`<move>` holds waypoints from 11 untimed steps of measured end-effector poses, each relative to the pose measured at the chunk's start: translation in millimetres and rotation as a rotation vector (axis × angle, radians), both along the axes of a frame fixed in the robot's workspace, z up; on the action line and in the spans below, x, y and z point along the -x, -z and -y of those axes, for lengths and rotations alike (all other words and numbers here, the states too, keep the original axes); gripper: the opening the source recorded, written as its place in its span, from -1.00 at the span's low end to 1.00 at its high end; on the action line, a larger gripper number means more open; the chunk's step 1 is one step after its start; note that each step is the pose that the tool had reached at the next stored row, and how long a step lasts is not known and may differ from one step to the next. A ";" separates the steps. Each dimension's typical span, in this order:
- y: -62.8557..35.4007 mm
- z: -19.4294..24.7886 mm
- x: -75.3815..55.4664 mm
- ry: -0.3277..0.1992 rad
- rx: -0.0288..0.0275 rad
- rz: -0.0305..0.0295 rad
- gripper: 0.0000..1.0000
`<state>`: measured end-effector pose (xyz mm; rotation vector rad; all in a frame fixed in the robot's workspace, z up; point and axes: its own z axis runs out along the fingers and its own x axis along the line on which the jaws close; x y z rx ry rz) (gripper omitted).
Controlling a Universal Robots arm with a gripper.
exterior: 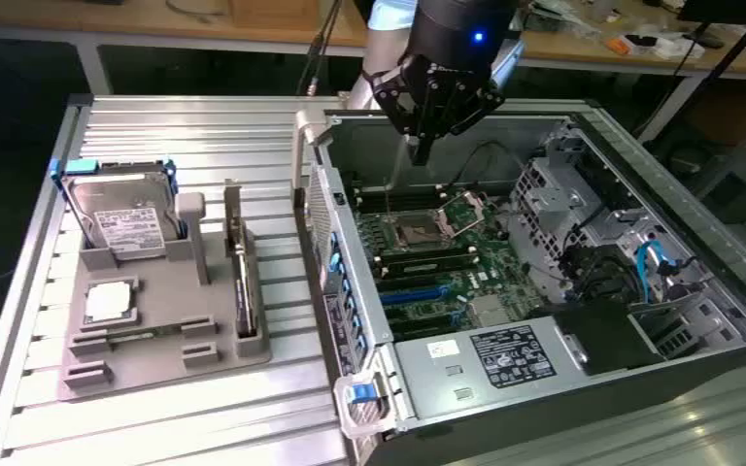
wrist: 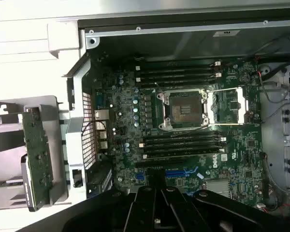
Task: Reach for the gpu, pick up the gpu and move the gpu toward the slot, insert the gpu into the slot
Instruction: 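Reach for the gpu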
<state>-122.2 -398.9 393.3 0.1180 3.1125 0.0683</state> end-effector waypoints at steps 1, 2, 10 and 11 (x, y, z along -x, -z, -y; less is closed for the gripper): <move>0.0 0.0 0.4 0.000 -0.0001 0.0000 -0.79; 0.0 0.1 5.7 0.000 0.0000 0.0000 -0.79; 0.0 0.1 30.0 0.000 -0.0002 0.0000 -0.79; 0.0 0.1 32.7 0.000 -0.0002 0.0000 -0.79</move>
